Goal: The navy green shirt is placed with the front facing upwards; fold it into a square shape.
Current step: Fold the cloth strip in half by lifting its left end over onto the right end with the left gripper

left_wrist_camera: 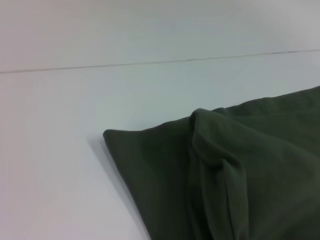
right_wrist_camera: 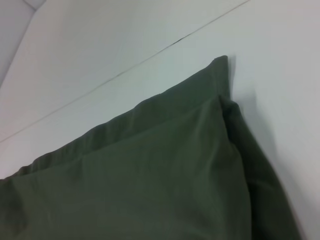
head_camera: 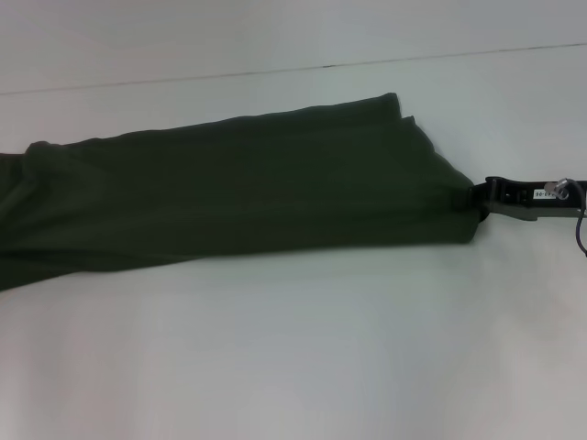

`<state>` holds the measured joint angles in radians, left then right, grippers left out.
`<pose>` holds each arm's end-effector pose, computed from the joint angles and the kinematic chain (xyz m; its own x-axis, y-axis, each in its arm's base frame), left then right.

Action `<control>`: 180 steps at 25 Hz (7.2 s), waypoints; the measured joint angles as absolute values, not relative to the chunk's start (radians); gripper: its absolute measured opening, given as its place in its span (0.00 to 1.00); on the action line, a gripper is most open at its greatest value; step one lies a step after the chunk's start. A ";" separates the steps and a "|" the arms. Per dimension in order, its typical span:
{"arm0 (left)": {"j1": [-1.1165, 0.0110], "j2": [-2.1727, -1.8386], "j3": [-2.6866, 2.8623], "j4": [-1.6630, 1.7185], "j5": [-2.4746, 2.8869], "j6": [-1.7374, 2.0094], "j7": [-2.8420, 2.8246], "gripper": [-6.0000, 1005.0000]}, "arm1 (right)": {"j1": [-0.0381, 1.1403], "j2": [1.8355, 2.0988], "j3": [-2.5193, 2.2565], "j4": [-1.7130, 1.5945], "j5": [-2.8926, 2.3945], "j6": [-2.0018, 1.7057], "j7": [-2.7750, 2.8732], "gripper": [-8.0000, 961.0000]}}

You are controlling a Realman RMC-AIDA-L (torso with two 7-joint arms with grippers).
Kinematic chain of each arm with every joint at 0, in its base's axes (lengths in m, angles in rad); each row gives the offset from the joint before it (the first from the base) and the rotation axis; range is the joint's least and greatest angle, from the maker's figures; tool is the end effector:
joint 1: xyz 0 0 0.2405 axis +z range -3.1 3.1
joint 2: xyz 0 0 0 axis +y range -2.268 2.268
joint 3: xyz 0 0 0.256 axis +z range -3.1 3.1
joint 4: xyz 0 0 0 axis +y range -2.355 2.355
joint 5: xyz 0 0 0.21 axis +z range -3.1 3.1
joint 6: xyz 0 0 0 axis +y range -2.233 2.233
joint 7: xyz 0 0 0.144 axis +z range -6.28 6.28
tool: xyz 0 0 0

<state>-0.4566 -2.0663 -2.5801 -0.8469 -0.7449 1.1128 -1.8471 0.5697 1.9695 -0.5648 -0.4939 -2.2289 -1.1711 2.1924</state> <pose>-0.3668 0.3471 0.0636 0.6007 0.6947 0.3958 0.7617 -0.3468 -0.5473 0.3434 0.3600 0.0260 0.1334 -0.8327 -0.5375 -0.9909 -0.1025 -0.0872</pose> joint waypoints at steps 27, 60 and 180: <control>-0.458 -2.068 -2.639 -0.918 -0.858 1.123 -1.842 0.33 | 0.579 1.969 -0.568 -0.493 -2.232 -1.159 2.192 0.02; -0.576 -2.135 -2.390 -0.805 -0.836 0.761 -1.842 0.43 | 0.583 1.970 -0.566 -0.492 -2.226 -1.162 2.195 0.03; -0.318 -2.161 -2.359 -1.085 -0.808 0.945 -1.989 0.71 | 0.499 1.978 -0.628 -0.545 -2.115 -1.260 1.986 0.64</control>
